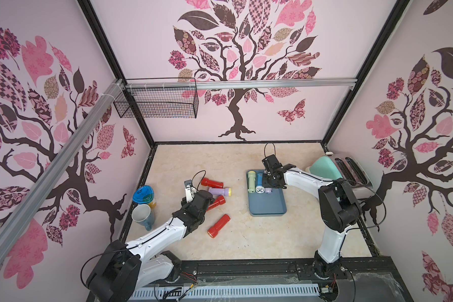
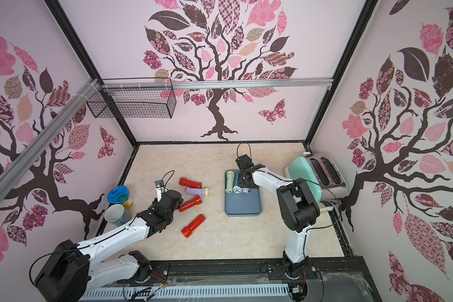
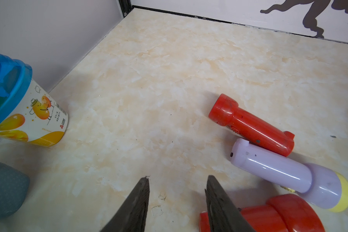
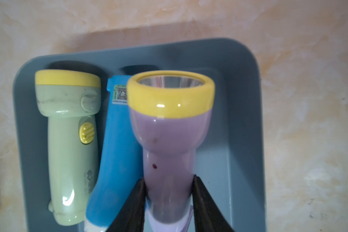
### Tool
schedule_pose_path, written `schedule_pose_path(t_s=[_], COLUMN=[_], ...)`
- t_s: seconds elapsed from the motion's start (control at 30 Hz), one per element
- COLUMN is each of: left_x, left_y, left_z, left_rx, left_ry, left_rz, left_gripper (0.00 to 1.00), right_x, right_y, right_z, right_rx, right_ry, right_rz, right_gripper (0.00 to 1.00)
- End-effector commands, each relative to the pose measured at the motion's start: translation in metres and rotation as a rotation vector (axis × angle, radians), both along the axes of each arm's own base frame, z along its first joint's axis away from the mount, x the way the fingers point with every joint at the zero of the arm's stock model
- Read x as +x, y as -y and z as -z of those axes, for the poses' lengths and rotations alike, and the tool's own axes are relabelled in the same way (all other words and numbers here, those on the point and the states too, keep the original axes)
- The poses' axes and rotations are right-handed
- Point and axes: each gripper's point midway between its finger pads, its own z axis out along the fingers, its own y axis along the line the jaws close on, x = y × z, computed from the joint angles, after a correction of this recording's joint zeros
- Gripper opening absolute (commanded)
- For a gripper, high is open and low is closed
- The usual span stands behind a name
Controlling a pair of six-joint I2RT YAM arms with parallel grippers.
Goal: Put the flashlights into the storage boxes
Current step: Place the flashlight at the storage box.
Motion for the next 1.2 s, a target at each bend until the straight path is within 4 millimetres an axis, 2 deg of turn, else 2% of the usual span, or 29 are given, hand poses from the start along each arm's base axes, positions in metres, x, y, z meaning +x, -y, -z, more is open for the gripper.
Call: schedule_pose_path(t_s=[0.0,0.1,0.67,1.0,1.17], left_x=[0.002,0.002,0.004,0.004,0.003], left_y=[0.001,0.001,0.002,0.002,-0.007], left_z=[0.002,0.002,0.005,0.004,0.003], left_rx=[0.004,0.009,0.022,0.021,0.033], left_ry=[-0.004,-0.009,-0.031,-0.027,-0.021], left_rz=[0.007,0.005,-0.003,-0.005,-0.061], left_gripper=[0.48,0.48,0.48,0.48,0.48], right_x=[-0.002,-0.001,0.008,0.007,0.007], right_y=[-0.002,-0.003,-0.010,-0.003,-0.001], right_z=[0.006,0.007,-0.001,-0.017,-0.034], right_rx=[-0.009,-0.012,0.009,-0.025,-0.057], right_ry=[-0.045,-0.051,-0.038,-0.010,0.024], right_rz=[-0.006,-0.010,-0.024,-0.017,-0.021], right_gripper=[0.41,0.46,0.46,0.47,0.48])
